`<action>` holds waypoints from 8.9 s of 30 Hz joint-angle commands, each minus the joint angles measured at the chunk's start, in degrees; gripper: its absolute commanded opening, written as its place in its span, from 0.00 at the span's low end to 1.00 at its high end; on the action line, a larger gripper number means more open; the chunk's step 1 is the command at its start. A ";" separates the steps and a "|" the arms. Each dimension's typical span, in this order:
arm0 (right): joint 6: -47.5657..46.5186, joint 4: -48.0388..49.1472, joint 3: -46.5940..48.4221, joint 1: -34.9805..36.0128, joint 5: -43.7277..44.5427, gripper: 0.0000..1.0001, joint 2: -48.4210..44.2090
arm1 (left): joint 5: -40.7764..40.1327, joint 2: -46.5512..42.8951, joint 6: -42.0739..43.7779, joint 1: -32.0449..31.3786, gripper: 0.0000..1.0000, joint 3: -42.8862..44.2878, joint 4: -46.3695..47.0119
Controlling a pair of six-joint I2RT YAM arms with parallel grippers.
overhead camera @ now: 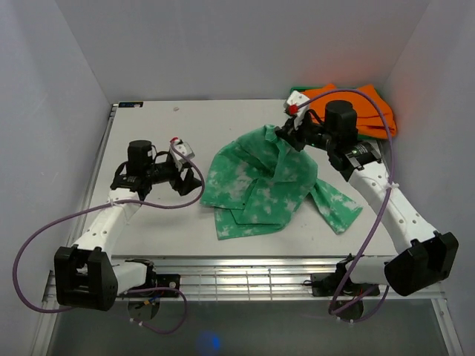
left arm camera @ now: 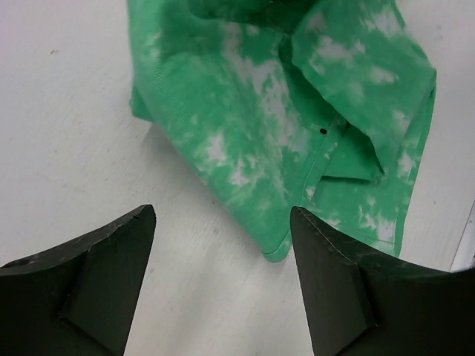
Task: Fold and stack the trousers
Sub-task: Flatten the trousers out
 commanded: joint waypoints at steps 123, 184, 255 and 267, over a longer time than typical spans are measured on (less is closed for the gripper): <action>-4.98 -9.14 -14.25 -38.10 -1.78 0.08 -0.76 | -23.91 0.70 -58.81 30.67 0.00 2.12 -3.38; -7.53 -6.94 -19.70 -38.37 -2.05 0.08 6.01 | -38.62 -9.14 32.96 -29.86 0.02 -22.25 -4.95; -36.96 -24.25 -26.39 -40.56 20.81 0.08 11.11 | -30.16 30.14 7.46 22.79 0.80 14.68 -10.58; -14.05 -41.59 -19.41 -46.10 10.00 0.74 13.22 | -27.79 27.33 5.26 23.23 0.81 13.89 -9.62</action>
